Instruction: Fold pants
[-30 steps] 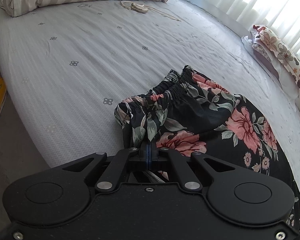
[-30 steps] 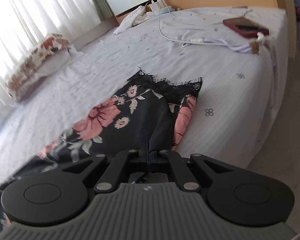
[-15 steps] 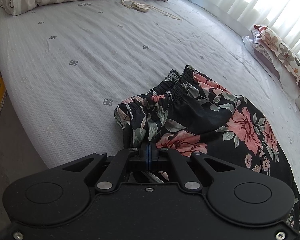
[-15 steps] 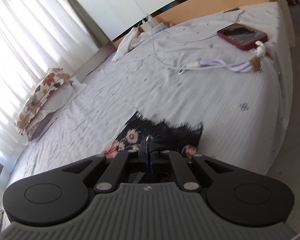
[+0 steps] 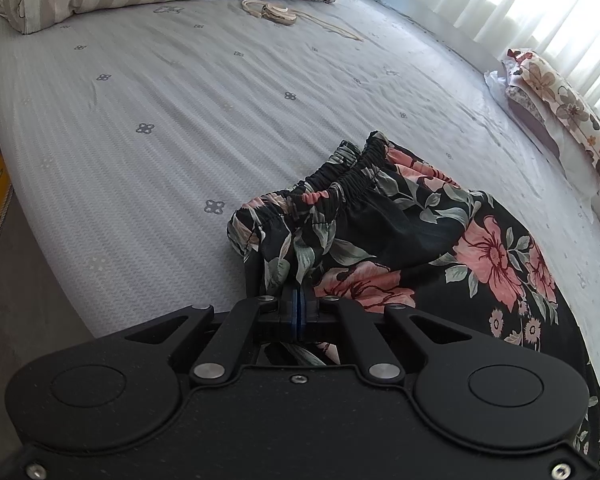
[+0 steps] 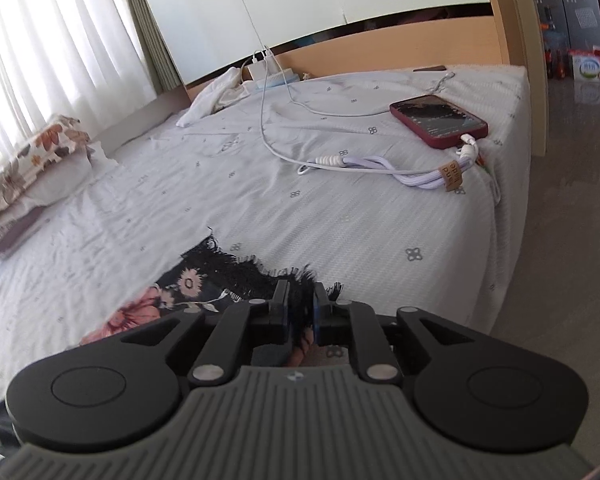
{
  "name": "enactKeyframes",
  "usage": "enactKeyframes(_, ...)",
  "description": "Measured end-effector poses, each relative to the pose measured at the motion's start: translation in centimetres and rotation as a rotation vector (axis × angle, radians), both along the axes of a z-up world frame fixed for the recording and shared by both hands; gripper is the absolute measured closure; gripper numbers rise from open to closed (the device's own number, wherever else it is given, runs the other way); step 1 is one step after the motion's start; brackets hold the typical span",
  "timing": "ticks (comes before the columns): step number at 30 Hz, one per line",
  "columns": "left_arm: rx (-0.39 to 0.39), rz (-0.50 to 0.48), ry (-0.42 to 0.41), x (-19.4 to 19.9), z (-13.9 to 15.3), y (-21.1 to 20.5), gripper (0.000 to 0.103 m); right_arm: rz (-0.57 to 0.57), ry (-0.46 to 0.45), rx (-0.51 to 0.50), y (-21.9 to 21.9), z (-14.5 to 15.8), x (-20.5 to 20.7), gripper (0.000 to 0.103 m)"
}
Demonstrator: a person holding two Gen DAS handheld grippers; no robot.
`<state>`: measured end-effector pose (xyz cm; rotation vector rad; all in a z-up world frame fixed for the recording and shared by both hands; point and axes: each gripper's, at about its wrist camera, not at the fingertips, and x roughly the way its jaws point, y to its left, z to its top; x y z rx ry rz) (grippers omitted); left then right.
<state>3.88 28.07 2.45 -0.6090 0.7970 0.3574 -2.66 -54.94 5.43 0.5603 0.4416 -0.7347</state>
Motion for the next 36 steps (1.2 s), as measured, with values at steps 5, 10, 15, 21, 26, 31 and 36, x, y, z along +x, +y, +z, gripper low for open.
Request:
enactKeyframes(5,0.028,-0.009,-0.007,-0.2,0.5,-0.5,0.095,0.002,0.008,-0.003,0.1,0.2,-0.1,0.075)
enactKeyframes(10,0.069,-0.022,-0.045,-0.3,2.0,-1.5,0.070,0.058,0.026,-0.086,2.0,1.7,0.3,0.061)
enactKeyframes(15,0.221,-0.057,-0.120,-0.7,4.7,-4.1,0.052,0.200,0.017,-0.183,5.9,3.6,1.7,0.042)
enactKeyframes(21,0.325,-0.181,-0.222,-0.9,7.1,-8.8,0.044,0.451,0.004,-0.242,12.7,4.4,4.3,0.035)
enactKeyframes(26,0.340,-0.350,-0.270,-0.3,6.8,-15.1,0.044,0.618,-0.011,-0.207,18.9,3.3,6.7,0.034)
enactKeyframes(31,0.269,-0.479,-0.280,1.4,4.9,-21.5,0.044,0.734,-0.019,-0.140,24.8,1.7,8.9,0.034)
enactKeyframes(36,0.285,-0.529,-0.255,2.5,2.3,-25.7,0.050,0.809,0.008,-0.167,29.8,0.1,10.0,0.034)
